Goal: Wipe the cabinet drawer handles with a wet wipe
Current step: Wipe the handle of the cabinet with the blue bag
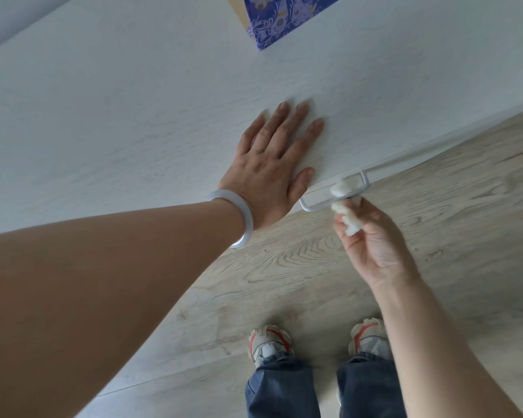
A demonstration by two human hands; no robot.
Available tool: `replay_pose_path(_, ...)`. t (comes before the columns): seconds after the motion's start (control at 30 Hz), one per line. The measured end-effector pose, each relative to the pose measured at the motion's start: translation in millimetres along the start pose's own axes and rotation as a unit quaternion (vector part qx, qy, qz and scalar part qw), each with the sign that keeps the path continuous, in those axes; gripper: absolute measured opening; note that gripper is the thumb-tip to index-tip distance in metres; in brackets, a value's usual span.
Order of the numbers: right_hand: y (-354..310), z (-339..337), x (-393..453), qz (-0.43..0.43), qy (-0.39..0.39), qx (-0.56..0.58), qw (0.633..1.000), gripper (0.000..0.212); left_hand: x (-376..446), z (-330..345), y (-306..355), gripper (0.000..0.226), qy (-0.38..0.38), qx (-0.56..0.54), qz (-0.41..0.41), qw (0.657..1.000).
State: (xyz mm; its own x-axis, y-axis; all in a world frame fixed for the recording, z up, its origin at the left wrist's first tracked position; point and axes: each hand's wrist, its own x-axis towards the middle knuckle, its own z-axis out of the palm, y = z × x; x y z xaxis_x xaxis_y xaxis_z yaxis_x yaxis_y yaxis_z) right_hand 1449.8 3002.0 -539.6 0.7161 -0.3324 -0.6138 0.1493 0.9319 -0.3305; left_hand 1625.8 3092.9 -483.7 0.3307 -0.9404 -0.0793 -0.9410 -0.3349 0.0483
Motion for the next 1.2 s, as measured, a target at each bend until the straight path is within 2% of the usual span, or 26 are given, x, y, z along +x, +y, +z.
replay_pose_path(0.13,26,24,-8,0.02,0.063,-0.111,0.992,0.009,0,0,1,0.061,0.001,0.005,0.001,1.0)
replay_pose_path(0.17,20,24,-8,0.011,0.089,-0.117,0.989,0.021,0,0,1,0.061,0.001,0.006,0.0,1.0)
replay_pose_path(0.23,2,16,-7,-0.028,0.138,-0.086,0.986,0.032,1,0,2,0.061,-0.001,0.006,0.001,1.0)
replay_pose_path(0.33,-19,8,-2,-0.083,0.172,0.004,0.982,0.021,0,1,1,0.061,-0.001,0.008,0.0,1.0)
replay_pose_path(0.4,-12,16,-3,-0.067,0.179,-0.021,0.981,0.022,0,1,0,0.061,0.001,0.008,-0.002,1.0)
replay_pose_path(0.53,13,38,-15,0.006,0.124,-0.146,0.981,0.014,0,1,1,0.061,-0.002,0.012,-0.003,1.0)
replay_pose_path(0.6,-1,33,-12,-0.01,0.145,-0.12,0.982,0.01,1,0,1,0.061,0.001,0.013,-0.003,1.0)
replay_pose_path(0.73,-28,20,-4,-0.041,0.175,-0.062,0.982,0.021,1,1,0,0.061,0.004,0.015,-0.002,1.0)
replay_pose_path(0.8,-13,28,-8,-0.018,0.17,-0.07,0.983,0.02,0,2,0,0.061,0.003,0.017,-0.005,1.0)
replay_pose_path(0.9,9,39,-15,0.036,0.148,-0.142,0.978,0.015,0,2,1,0.061,0.0,0.018,-0.007,1.0)
replay_pose_path(1.0,-7,37,-12,0.025,0.176,-0.117,0.977,0.009,0,3,2,0.061,-0.003,0.015,-0.01,1.0)
replay_pose_path(1.03,-14,33,-11,0.012,0.184,-0.112,0.976,0.015,-1,3,2,0.061,-0.004,0.014,-0.009,1.0)
replay_pose_path(1.07,-18,32,-12,0.007,0.182,-0.128,0.975,0.019,-1,4,1,0.061,-0.004,0.014,-0.009,1.0)
replay_pose_path(1.13,-13,31,-18,0.006,0.157,-0.239,0.958,0.009,0,3,0,0.062,-0.004,0.015,-0.009,1.0)
replay_pose_path(1.2,-1,31,-30,-0.012,0.111,-0.393,0.913,0.008,0,3,-1,0.062,-0.007,0.015,-0.009,1.0)
